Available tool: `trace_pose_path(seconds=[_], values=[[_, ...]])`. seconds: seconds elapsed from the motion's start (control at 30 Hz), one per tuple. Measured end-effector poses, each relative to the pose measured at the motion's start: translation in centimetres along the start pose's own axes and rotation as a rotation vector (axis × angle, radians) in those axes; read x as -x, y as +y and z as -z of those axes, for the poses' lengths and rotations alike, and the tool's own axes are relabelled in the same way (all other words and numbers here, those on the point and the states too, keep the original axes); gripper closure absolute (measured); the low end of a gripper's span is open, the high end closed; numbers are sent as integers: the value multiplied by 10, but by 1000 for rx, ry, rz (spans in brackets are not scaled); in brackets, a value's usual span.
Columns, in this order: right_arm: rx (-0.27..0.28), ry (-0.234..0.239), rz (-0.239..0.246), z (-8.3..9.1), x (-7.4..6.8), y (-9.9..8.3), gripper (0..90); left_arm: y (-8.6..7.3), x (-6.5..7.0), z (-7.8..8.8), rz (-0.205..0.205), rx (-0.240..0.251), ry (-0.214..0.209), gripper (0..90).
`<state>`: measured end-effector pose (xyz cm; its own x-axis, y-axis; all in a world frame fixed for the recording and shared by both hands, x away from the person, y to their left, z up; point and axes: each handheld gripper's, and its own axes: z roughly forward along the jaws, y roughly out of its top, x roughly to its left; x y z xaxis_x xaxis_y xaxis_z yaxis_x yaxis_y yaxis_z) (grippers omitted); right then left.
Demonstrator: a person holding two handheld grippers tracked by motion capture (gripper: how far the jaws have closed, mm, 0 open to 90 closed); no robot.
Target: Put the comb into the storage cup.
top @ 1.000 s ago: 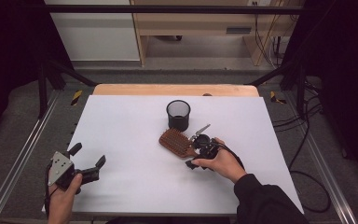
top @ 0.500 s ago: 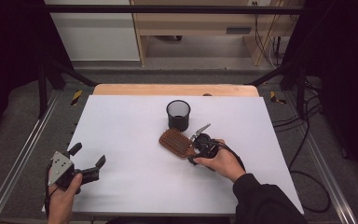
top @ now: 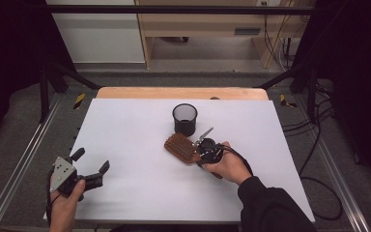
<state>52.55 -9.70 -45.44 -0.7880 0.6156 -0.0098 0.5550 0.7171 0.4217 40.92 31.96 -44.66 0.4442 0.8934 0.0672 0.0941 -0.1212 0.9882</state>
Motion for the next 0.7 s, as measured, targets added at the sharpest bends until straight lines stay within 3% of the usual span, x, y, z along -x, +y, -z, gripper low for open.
trace_pose_path(seconds=[0.23, 0.4, 0.7], values=[[-44, -5, -5, 0, -1, 6, 727, 0, 0, -1, 0, 0, -2, 22], [-34, -8, -6, 0, -1, 5, 729, 1, 1, -1, -1, 2, 0, 22], [99, 17, -26, 11, -7, -10, 729, 4, -3, 5, 19, 20, 27, 23]])
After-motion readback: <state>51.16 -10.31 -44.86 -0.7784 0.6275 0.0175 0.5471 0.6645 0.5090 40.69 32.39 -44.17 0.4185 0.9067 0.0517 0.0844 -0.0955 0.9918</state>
